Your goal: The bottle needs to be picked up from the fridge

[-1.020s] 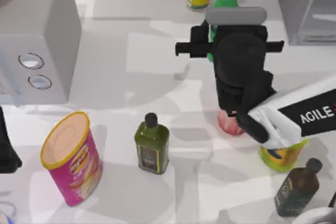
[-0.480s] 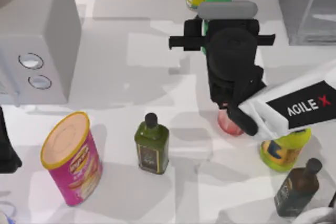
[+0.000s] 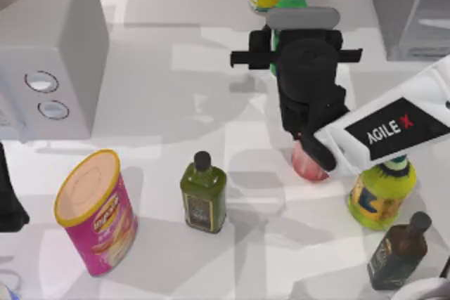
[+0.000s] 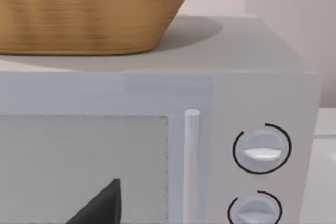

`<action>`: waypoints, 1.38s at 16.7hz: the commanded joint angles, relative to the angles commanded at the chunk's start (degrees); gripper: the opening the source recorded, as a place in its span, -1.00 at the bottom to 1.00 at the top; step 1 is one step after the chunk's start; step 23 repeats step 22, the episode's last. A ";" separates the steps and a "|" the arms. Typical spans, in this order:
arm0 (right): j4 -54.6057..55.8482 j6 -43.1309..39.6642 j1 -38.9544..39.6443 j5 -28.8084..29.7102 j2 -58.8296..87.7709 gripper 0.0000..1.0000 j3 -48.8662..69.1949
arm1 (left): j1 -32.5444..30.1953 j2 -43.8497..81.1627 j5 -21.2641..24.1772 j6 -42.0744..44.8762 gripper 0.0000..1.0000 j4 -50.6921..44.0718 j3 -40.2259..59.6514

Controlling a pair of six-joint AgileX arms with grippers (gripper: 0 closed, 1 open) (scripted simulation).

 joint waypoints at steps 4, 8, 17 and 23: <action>0.00 0.00 0.00 0.00 0.00 -0.85 0.00 | 0.00 0.00 0.00 0.00 1.00 0.00 0.00; 0.00 0.00 0.00 0.00 0.00 -0.25 0.00 | 0.00 0.00 0.00 0.00 1.00 0.00 0.00; 0.00 0.00 0.00 0.00 0.00 1.00 0.00 | 0.00 0.00 0.00 0.00 1.00 0.00 0.00; 0.00 0.00 0.00 0.00 0.00 1.00 0.00 | 0.00 0.00 0.00 0.00 1.00 0.00 0.00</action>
